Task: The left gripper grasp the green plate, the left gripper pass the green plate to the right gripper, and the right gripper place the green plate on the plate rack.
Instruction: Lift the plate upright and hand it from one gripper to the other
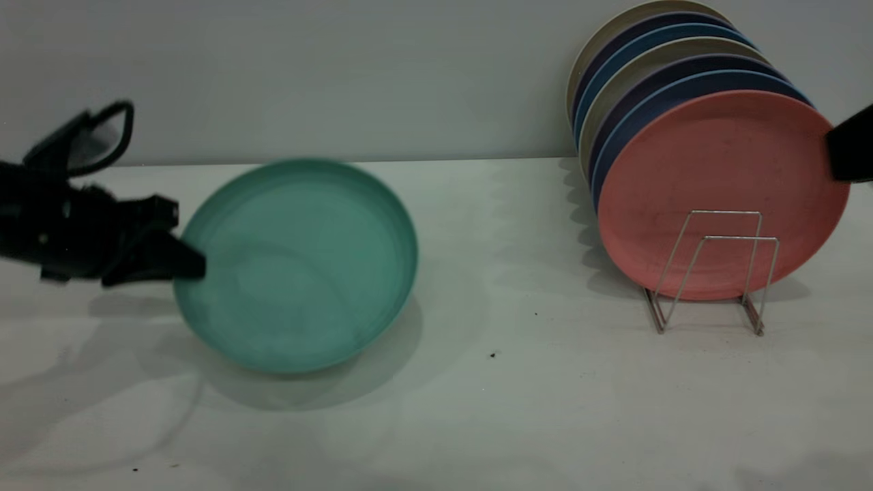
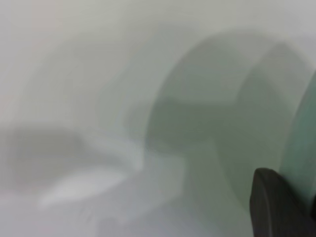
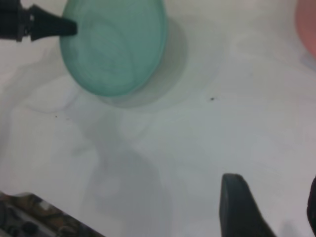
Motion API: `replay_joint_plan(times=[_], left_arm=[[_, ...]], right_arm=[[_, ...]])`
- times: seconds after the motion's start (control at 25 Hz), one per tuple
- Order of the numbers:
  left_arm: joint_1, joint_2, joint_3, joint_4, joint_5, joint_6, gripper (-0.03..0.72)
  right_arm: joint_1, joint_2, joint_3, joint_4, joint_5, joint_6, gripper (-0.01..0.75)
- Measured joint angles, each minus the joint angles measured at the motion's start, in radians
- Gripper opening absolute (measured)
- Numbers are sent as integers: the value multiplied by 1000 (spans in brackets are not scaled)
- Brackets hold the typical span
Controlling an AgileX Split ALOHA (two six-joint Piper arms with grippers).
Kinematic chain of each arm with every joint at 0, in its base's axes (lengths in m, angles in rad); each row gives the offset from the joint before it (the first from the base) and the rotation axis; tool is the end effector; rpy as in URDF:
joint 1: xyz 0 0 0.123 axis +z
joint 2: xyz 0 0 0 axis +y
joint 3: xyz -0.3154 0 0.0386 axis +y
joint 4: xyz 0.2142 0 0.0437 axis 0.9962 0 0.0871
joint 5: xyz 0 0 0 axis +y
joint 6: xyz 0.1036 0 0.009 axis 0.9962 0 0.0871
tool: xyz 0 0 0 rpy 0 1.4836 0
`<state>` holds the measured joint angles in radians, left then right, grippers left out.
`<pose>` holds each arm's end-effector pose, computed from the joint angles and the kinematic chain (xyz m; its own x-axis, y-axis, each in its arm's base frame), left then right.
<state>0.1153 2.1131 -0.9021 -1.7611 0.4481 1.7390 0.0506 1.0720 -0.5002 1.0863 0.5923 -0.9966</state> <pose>0.3631 -0.0025 0.1073 -0.8572 -0.1379 -0.4962 0.0761 0.9190 -0.3868 0.1477 0.0590 0.2751 -0.7117 -0.0283 -0.7019 -0.3855 0.8510 0.3566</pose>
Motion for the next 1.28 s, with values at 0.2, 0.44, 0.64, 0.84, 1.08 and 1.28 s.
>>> replay_joint_plan(times=[0.2, 0.44, 0.64, 0.84, 1.08, 1.28], left_arm=[[-16, -25, -3, 4, 84, 48, 16], [-86, -25, -3, 11, 142, 95, 15], [-155, -25, -4, 11, 146, 99, 16], [-214, -25, -23, 9, 149, 47, 16], [-273, -25, -53, 8, 150, -27, 16], [-314, -25, -56, 8, 153, -65, 16]], right_arm=[[0, 177, 0, 289, -16, -294, 356], [0, 390, 0, 594, 48, -633, 355], [0, 549, -31, 677, 130, -795, 353], [0, 654, -77, 683, 140, -845, 352], [0, 697, -107, 685, 164, -850, 352], [0, 701, -123, 686, 164, -850, 352]])
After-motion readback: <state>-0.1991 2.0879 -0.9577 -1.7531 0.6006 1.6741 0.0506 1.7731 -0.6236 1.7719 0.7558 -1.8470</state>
